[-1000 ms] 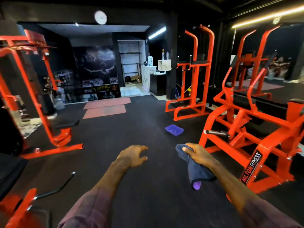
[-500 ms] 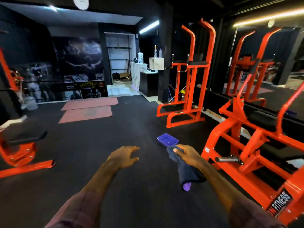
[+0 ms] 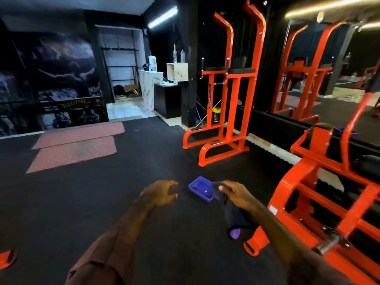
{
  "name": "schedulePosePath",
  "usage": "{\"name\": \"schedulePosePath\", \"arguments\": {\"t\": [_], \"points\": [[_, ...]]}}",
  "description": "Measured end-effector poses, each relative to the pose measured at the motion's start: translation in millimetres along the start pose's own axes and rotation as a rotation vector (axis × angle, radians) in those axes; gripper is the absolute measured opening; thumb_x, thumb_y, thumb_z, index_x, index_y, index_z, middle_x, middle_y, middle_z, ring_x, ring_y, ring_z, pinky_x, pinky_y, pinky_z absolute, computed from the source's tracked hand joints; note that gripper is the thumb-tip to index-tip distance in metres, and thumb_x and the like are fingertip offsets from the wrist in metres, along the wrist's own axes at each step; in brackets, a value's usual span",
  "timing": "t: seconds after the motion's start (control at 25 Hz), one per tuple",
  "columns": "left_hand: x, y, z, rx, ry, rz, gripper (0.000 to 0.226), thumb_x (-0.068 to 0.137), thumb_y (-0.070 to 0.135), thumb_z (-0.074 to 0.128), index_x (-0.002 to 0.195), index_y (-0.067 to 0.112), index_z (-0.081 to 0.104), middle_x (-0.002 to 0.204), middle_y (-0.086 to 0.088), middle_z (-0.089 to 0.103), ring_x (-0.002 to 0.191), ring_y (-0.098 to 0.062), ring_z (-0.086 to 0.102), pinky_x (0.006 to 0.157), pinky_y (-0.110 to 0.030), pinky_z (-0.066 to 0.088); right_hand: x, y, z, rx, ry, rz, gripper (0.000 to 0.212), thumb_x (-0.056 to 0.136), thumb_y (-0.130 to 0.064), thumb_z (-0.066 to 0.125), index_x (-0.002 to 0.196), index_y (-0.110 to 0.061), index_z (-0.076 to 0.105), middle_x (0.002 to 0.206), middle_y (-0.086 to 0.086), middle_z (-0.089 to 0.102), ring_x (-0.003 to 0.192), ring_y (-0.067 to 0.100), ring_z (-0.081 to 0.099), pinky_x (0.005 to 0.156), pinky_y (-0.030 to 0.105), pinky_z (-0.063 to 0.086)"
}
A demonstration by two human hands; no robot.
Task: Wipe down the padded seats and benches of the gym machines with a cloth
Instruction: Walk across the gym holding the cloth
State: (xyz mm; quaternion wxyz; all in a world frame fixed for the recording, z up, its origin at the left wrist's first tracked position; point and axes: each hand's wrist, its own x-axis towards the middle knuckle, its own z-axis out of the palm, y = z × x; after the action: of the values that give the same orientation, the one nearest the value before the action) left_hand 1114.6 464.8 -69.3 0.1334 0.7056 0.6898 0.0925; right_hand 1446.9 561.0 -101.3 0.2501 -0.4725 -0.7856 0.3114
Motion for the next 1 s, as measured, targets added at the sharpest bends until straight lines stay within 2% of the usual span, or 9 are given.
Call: {"name": "schedulePosePath", "arguments": {"t": [0.16, 0.28, 0.32, 0.44, 0.52, 0.72, 0.88, 1.0], "points": [[132, -46, -9, 0.021, -0.05, 0.048, 0.081, 0.079, 0.063, 0.05, 0.154, 0.032, 0.051, 0.152, 0.005, 0.058, 0.141, -0.019, 0.053, 0.115, -0.043, 0.045, 123, 23, 10, -0.013, 0.001, 0.024, 0.025, 0.104, -0.033, 0.061, 0.123, -0.024, 0.074, 0.114, -0.007, 0.075, 0.108, 0.008, 0.07, 0.098, 0.033, 0.054], [223, -77, -3, 0.014, -0.082, 0.084, 0.071, 0.09, 0.053, 0.064, 0.155, 0.028, 0.05, 0.152, 0.002, 0.058, 0.14, -0.021, 0.054, 0.115, -0.042, 0.045, 215, 57, 27, 0.026, 0.011, 0.055, 0.04, 0.097, -0.051, 0.056, 0.123, -0.026, 0.075, 0.116, -0.008, 0.076, 0.11, 0.007, 0.07, 0.099, 0.034, 0.055], [258, -90, 2, 0.005, -0.089, 0.086, 0.067, 0.094, 0.047, 0.068, 0.155, 0.027, 0.05, 0.151, 0.002, 0.059, 0.139, -0.021, 0.055, 0.115, -0.041, 0.045, 246, 64, 32, 0.035, 0.009, 0.08, 0.039, 0.097, -0.051, 0.056, 0.122, -0.027, 0.075, 0.115, -0.009, 0.076, 0.109, 0.007, 0.07, 0.098, 0.033, 0.055], [358, -128, 11, -0.004, -0.12, 0.096, 0.063, 0.096, 0.04, 0.07, 0.155, 0.025, 0.051, 0.149, 0.001, 0.06, 0.137, -0.02, 0.057, 0.113, -0.037, 0.046, 346, 93, 49, 0.072, 0.004, 0.151, 0.024, 0.105, -0.031, 0.061, 0.123, -0.023, 0.074, 0.114, -0.005, 0.075, 0.107, 0.011, 0.07, 0.093, 0.027, 0.054], [419, -149, 13, 0.005, -0.159, 0.098, 0.063, 0.097, 0.039, 0.071, 0.155, 0.023, 0.051, 0.149, -0.001, 0.061, 0.136, -0.021, 0.057, 0.112, -0.035, 0.045, 406, 110, 57, 0.094, 0.008, 0.175, 0.023, 0.106, -0.024, 0.061, 0.124, -0.018, 0.073, 0.114, -0.001, 0.076, 0.107, 0.016, 0.071, 0.095, 0.033, 0.055], [570, -195, 18, -0.074, -0.225, 0.096, 0.063, 0.096, 0.036, 0.073, 0.154, 0.022, 0.051, 0.147, -0.003, 0.062, 0.133, -0.02, 0.06, 0.112, -0.036, 0.046, 542, 154, 71, 0.091, -0.035, 0.244, 0.023, 0.106, -0.026, 0.061, 0.123, -0.015, 0.072, 0.114, 0.0, 0.075, 0.107, 0.017, 0.071, 0.097, 0.038, 0.055], [689, -225, 44, -0.146, -0.294, 0.099, 0.064, 0.095, 0.035, 0.075, 0.153, 0.017, 0.053, 0.145, -0.006, 0.064, 0.131, -0.021, 0.062, 0.11, -0.034, 0.047, 639, 205, 73, 0.033, -0.017, 0.278, 0.023, 0.106, -0.026, 0.061, 0.123, -0.013, 0.071, 0.11, 0.002, 0.074, 0.101, 0.017, 0.068, 0.085, 0.026, 0.048], [792, -253, 74, -0.2, -0.337, 0.105, 0.069, 0.087, 0.044, 0.07, 0.149, 0.017, 0.058, 0.139, -0.008, 0.068, 0.127, -0.024, 0.065, 0.107, -0.036, 0.051, 722, 261, 87, 0.011, -0.008, 0.309, 0.022, 0.106, -0.026, 0.061, 0.118, -0.01, 0.072, 0.105, 0.001, 0.072, 0.097, 0.016, 0.065, 0.082, 0.023, 0.042]]}}
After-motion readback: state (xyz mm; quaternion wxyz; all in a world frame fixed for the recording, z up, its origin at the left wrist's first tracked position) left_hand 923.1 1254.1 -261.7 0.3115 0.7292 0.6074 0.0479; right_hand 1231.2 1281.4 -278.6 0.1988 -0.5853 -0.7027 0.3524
